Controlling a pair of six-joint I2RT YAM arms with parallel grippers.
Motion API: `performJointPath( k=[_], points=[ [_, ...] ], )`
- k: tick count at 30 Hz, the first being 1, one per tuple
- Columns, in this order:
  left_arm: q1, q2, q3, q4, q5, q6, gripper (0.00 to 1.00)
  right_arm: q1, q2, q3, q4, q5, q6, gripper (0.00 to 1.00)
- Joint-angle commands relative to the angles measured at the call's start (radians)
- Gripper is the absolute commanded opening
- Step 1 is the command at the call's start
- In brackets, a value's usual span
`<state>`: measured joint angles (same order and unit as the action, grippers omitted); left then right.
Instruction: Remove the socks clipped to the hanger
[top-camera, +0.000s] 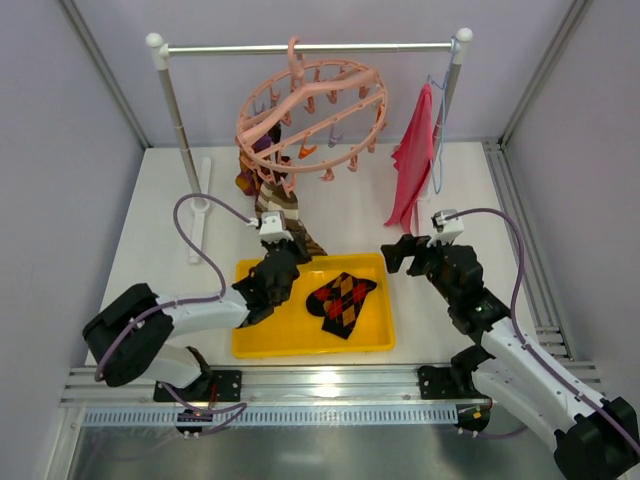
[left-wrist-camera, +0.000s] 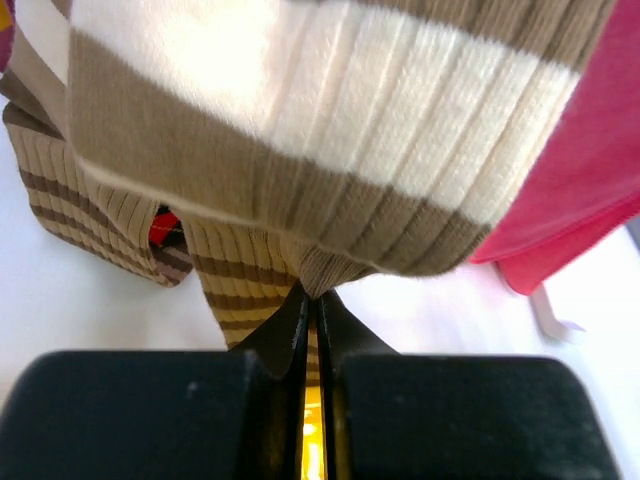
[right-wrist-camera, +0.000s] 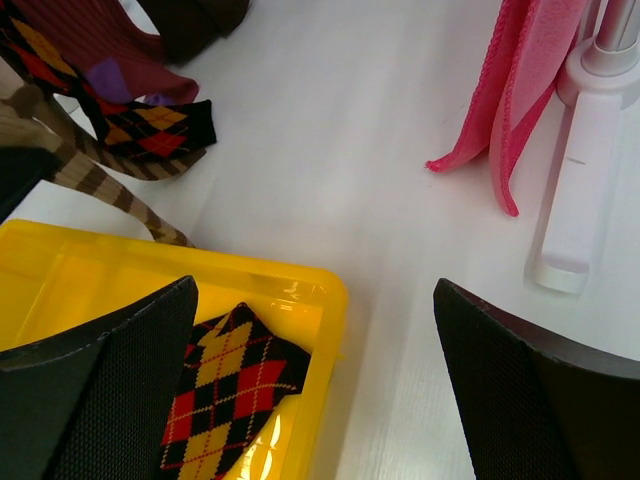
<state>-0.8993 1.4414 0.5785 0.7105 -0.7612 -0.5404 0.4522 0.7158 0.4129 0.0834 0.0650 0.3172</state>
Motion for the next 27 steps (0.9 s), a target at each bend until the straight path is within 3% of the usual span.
performJointPath(
  k=[1, 11, 18, 27],
  points=[
    [-0.012, -0.084, -0.04, 0.035, 0.077, 0.014, 0.0, -0.004, 0.031, 0.027, 0.032, -0.002, -0.006, 1.0],
    [-0.018, -0.347, -0.106, -0.212, 0.23, 0.011, 0.0, 0.054, 0.085, 0.069, 0.073, -0.042, 0.025, 0.99],
    [-0.018, -0.489, -0.108, -0.373, 0.266, 0.016, 0.0, 0.334, 0.212, 0.216, 0.045, 0.127, 0.008, 1.0],
    [-0.018, -0.545, -0.134, -0.421, 0.246, -0.009, 0.0, 0.479, 0.367, 0.475, 0.045, 0.142, -0.018, 1.0]
  ],
)
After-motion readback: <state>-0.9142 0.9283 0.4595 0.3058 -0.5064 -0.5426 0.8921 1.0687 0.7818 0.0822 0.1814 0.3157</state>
